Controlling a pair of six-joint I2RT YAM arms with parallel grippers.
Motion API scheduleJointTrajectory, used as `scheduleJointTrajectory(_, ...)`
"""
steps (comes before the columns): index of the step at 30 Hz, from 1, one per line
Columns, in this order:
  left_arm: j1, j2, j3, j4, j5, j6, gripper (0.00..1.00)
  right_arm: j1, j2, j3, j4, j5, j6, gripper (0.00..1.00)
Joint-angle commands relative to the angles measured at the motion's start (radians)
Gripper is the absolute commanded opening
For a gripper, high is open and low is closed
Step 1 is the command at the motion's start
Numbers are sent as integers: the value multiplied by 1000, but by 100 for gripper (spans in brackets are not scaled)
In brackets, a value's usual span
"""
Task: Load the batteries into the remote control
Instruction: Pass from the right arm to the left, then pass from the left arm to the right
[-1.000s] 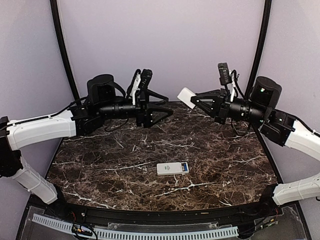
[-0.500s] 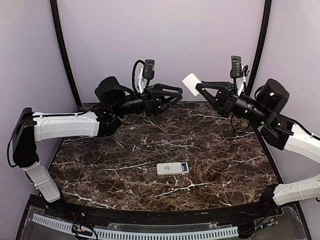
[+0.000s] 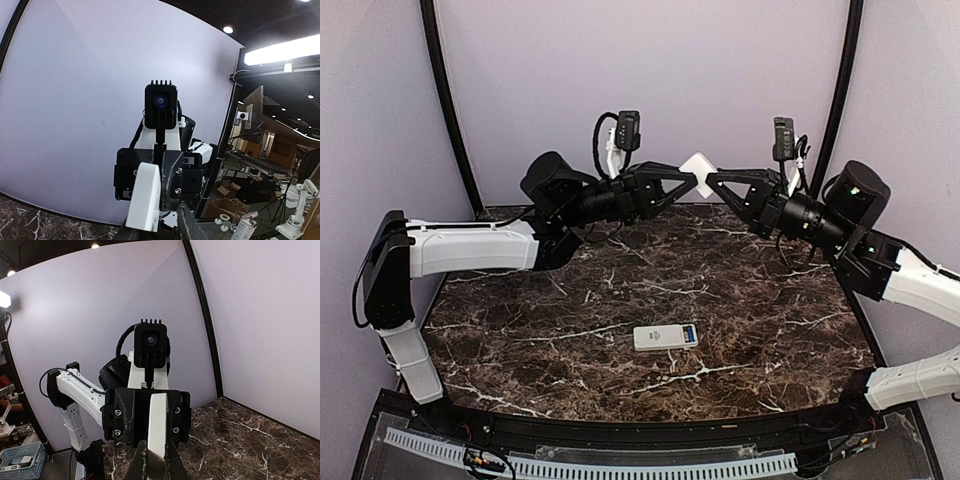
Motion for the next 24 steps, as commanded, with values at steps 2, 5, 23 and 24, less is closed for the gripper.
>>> scheduleJointTrajectory(2, -6, 7, 46, 25, 34, -16, 9, 8, 9, -13, 26, 6, 5, 0)
scheduleJointTrajectory(5, -6, 7, 43, 22, 41, -13, 0, 8, 3, -22, 25, 15, 4, 0)
scheduleJointTrajectory(23, -11, -66, 229, -896, 53, 497, 0, -58, -26, 362, -1046, -42, -236, 51)
scheduleJointTrajectory(24, -11, -66, 228, -908, 58, 496, 0, -67, -20, 372, -1061, -51, -241, 51)
